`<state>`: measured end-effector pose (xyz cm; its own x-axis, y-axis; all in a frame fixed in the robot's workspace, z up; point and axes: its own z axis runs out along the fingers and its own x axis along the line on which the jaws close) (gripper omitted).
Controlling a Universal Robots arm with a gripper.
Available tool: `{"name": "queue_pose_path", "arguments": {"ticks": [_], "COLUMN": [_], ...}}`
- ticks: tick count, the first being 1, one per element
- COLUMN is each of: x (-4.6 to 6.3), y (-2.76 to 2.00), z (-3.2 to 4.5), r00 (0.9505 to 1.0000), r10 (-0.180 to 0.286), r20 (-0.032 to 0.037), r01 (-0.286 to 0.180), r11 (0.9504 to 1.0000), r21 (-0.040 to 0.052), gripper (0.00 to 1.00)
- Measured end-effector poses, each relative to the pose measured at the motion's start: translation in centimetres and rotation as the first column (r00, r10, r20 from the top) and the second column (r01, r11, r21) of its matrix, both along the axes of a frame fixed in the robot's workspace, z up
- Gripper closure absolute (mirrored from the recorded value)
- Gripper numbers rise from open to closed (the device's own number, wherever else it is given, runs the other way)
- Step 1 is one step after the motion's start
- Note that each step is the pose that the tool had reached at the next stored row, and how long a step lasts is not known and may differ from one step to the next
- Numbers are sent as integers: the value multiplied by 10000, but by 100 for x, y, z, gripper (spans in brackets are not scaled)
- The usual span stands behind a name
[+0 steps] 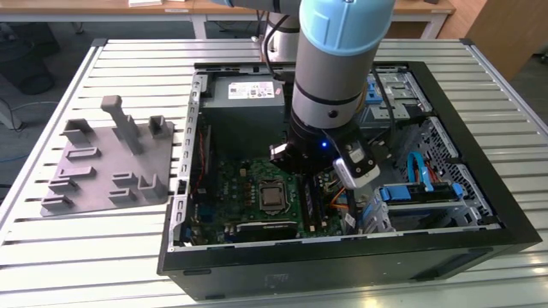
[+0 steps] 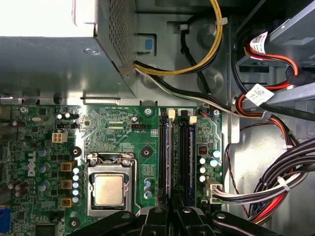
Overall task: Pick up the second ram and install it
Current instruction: 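Insert the second ram into the second slot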
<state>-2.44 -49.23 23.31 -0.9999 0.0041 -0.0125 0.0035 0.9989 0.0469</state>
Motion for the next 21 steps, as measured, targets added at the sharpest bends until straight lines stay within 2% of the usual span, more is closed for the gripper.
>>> {"name": "queue_pose_path", "arguments": {"ticks": [21], "x": [-2], "y": [0], "z": [-65], "r00": [10000], "r10": [0], "r20": [0], "r01": [0], "r11": [10000], "r21": [1], "gripper": [86]}}
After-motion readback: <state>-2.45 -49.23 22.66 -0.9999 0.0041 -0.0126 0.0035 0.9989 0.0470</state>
